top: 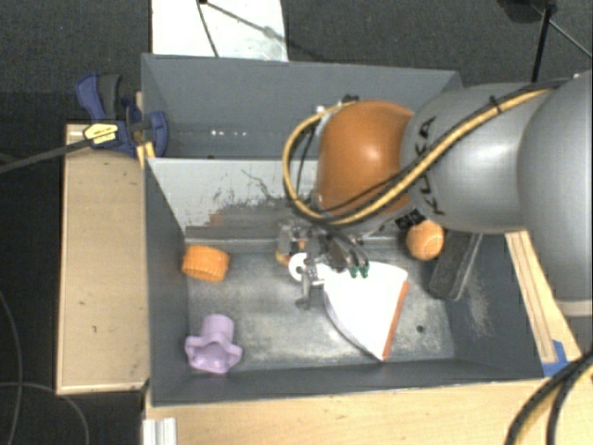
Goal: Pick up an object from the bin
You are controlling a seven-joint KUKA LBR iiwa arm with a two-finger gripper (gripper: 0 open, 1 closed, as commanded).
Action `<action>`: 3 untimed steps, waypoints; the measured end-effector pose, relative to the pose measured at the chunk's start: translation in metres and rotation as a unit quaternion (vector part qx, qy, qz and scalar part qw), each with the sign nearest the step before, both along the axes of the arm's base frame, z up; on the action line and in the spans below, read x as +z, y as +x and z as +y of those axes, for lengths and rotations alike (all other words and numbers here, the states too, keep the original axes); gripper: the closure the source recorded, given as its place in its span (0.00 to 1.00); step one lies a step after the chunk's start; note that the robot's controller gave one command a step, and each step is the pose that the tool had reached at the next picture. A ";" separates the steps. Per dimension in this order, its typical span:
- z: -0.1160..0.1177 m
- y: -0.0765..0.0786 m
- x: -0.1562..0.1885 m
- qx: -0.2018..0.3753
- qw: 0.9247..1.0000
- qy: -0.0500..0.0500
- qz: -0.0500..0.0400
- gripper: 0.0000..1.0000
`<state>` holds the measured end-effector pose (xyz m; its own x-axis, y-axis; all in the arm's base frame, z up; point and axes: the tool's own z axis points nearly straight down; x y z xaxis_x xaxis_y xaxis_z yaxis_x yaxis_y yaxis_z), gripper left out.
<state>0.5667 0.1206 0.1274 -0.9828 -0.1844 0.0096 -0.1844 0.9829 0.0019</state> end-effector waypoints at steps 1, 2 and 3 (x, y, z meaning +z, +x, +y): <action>-0.016 0.011 0.039 -0.027 1.000 0.000 -0.009 0.00; -0.052 0.011 0.018 0.019 1.000 0.002 -0.007 0.00; -0.087 0.017 0.020 0.000 1.000 0.000 -0.006 0.00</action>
Offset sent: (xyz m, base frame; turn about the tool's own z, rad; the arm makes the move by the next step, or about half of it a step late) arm 0.0115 -0.0895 0.0023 -0.0896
